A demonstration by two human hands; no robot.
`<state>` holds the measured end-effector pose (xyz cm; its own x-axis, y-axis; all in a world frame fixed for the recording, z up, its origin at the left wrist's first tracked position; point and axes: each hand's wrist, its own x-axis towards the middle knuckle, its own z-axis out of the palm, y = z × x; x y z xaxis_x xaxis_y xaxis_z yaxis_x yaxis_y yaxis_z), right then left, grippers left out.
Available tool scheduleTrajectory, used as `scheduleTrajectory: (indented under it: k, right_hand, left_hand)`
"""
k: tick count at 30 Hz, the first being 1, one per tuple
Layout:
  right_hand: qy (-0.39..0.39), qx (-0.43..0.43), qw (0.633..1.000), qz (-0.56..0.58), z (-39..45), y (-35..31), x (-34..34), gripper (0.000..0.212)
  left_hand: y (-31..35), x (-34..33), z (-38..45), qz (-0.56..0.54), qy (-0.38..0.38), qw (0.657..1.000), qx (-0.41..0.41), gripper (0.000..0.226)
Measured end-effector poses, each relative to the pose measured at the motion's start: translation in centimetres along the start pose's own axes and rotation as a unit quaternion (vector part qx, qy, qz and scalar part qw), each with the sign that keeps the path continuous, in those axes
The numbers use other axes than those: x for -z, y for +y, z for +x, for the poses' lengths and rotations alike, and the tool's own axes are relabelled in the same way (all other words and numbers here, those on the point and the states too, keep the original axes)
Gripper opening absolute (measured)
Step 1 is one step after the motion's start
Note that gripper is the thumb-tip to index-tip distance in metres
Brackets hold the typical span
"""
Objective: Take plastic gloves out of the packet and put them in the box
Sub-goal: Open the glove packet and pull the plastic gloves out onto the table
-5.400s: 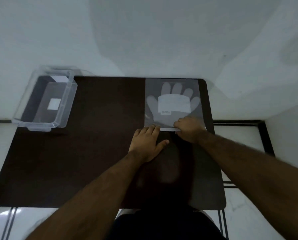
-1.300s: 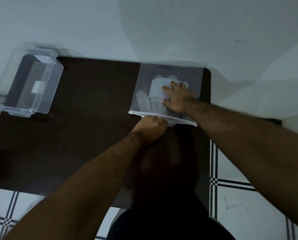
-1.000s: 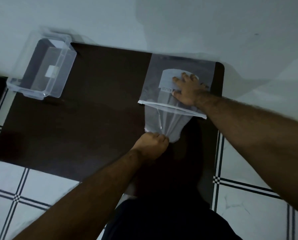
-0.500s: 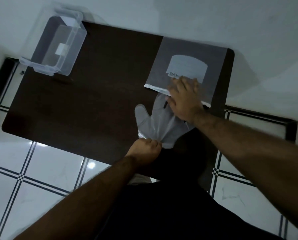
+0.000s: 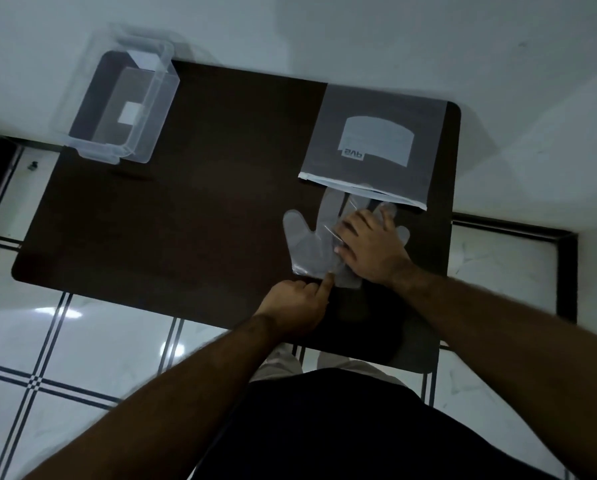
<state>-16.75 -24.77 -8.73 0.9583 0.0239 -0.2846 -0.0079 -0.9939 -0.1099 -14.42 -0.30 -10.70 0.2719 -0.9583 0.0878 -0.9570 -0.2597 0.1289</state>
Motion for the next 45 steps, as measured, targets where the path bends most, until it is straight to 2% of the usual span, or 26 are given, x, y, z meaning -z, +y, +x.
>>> scheduleTrajectory:
  k: [3, 11, 17, 23, 30, 33, 38, 45]
  right_hand:
    - [-0.009, 0.001, 1.000, -0.011, -0.3, -0.5, 0.4, 0.052]
    - [-0.052, 0.015, 0.997, -0.055, -1.6, -1.5, 0.0, 0.053]
    - [-0.062, -0.027, 0.996, -0.057, -0.9, -1.7, 0.6, 0.064]
    - [-0.061, -0.072, 0.994, -0.062, -0.6, -0.5, 0.7, 0.060]
    - [-0.044, -0.107, 0.993, -0.021, -1.3, -0.4, 0.7, 0.056]
    - [-0.014, -0.080, 0.997, 0.013, -1.5, -1.1, 0.7, 0.057]
    - [-0.004, 0.023, 0.999, 0.042, -1.2, -5.1, 0.4, 0.048]
    - [0.048, 0.001, 0.996, 0.070, 0.0, -8.8, -1.5, 0.035]
  left_hand:
    - [-0.5, 0.7, -1.9, -0.005, 0.005, 1.000, 0.003, 0.058]
    - [-1.8, 2.1, -6.6, -0.044, -0.058, 0.997, 0.026, 0.062]
    - [-1.8, 2.5, -6.2, -0.037, -0.132, 0.990, 0.040, 0.062]
    - [-1.6, 3.0, -4.7, -0.039, -0.188, 0.979, 0.063, 0.063]
    - [-2.3, 2.7, -2.9, -0.063, -0.188, 0.974, 0.110, 0.065]
    - [-2.7, 2.7, -2.1, -0.084, -0.183, 0.968, 0.153, 0.063]
    - [-3.1, 2.5, -1.5, -0.122, -0.143, 0.954, 0.234, 0.052]
    - [-3.6, 2.7, -1.6, -0.160, -0.103, 0.933, 0.304, 0.031]
